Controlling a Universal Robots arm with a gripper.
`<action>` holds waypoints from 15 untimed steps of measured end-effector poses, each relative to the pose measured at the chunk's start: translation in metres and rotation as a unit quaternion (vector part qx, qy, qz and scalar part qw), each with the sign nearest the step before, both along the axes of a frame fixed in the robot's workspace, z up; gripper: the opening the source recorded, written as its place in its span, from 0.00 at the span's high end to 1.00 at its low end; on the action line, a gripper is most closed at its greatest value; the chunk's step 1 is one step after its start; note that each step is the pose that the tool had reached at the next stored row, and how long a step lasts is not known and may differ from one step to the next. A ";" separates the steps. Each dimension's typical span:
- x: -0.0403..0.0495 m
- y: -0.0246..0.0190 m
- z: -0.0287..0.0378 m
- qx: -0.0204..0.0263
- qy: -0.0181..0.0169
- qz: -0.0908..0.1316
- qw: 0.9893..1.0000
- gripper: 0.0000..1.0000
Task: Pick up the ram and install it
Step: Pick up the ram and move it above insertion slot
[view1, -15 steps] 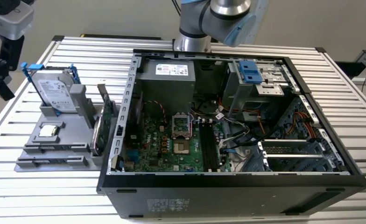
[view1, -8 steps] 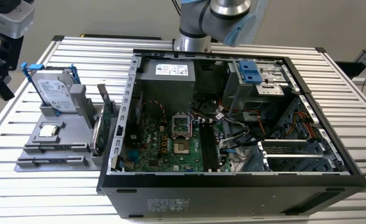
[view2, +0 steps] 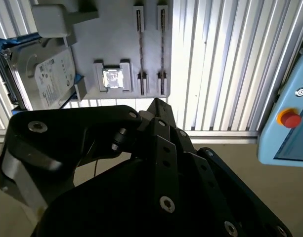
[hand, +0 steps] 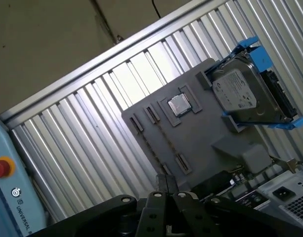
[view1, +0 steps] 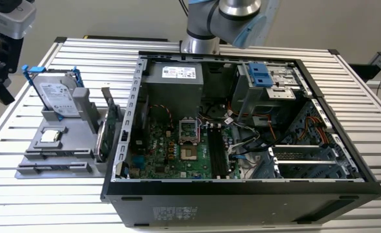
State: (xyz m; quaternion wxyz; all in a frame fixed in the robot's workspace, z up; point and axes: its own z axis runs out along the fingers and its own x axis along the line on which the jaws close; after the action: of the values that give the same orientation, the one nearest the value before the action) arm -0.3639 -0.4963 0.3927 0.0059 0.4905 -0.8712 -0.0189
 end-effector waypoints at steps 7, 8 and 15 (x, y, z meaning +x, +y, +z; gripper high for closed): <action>0.0000 0.0000 -0.0001 0.000 0.000 0.016 1.000 1.00; 0.0000 0.0000 -0.0001 0.000 0.000 0.019 1.000 1.00; -0.0001 0.0000 -0.0001 0.000 0.000 0.037 0.999 1.00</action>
State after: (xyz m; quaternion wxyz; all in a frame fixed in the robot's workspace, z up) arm -0.3640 -0.4963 0.3926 0.0068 0.5225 -0.8524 -0.0183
